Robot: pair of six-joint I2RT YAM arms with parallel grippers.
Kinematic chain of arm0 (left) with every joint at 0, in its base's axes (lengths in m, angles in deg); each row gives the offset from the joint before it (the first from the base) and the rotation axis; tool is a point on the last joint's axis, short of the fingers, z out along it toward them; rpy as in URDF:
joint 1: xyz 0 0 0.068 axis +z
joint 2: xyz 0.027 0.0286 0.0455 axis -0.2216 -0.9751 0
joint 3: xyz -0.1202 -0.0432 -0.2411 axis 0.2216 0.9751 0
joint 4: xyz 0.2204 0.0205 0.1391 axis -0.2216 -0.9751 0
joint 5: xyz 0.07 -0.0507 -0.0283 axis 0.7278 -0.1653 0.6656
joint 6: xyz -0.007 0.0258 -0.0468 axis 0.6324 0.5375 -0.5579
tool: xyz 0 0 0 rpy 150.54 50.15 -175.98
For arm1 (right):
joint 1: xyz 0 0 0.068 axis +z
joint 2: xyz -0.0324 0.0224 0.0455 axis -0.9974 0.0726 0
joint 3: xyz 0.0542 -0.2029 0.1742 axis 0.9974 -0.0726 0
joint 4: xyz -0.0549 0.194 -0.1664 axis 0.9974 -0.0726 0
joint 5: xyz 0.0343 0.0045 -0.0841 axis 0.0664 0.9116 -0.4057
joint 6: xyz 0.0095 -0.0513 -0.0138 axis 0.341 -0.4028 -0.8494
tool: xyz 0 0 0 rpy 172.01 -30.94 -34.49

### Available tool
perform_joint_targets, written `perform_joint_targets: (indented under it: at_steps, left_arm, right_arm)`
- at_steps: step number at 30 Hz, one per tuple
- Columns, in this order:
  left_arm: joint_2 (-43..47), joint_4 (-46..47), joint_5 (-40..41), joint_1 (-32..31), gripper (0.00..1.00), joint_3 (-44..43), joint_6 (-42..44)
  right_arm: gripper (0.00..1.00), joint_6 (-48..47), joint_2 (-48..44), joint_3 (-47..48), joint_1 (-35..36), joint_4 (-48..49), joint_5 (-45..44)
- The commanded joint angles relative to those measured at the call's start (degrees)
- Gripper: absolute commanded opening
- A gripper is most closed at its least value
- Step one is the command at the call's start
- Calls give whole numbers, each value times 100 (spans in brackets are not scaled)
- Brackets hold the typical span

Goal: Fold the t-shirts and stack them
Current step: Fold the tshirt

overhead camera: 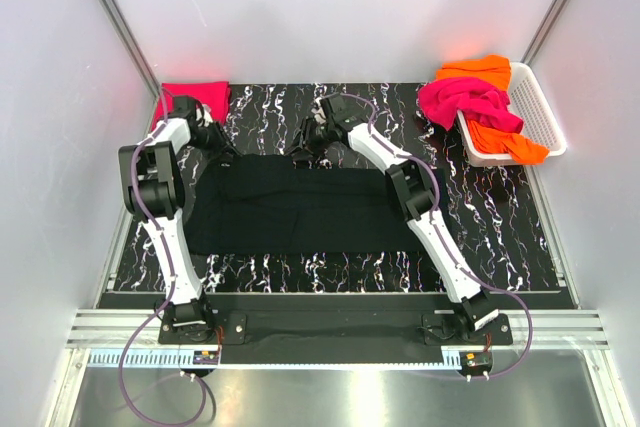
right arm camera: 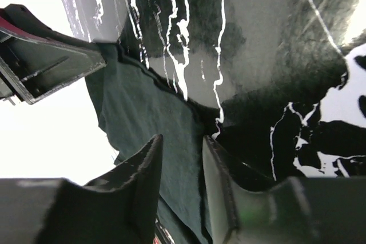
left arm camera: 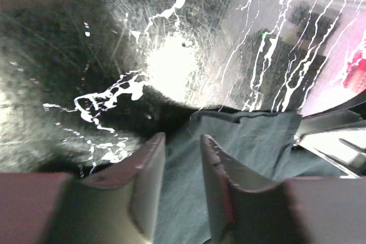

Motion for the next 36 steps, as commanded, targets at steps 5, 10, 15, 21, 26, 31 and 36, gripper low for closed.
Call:
perform_joint_targets:
  at_steps: [5, 10, 15, 21, 26, 31, 36]
  left_arm:
    - [-154, 32, -512, 5, 10, -326, -9]
    - [214, 32, -574, -30, 0, -291, -185]
    - [996, 32, -521, -109, 0, -2, -255]
    - [1849, 32, -591, -109, 0, 630, -308]
    - [2552, -12, -635, -118, 0, 1237, -299]
    - [3105, -12, -662, -135, 0, 2063, -220]
    - [3484, -12, -504, -144, 0, 2697, -115]
  right_arm:
    - [21, 19, 387, 579, 87, -301, -76]
    - [0, -42, 89, 545, 78, -301, 310]
    - [0, 36, -429, 360, 78, -301, 609]
    - [0, 256, -904, -9, 122, -275, 1049]
    - [0, 116, -1702, -939, 193, -257, 1155]
    - [0, -51, -2459, -2238, 307, -117, 1172]
    - [0, 98, -3032, -3348, 360, 542, 1181]
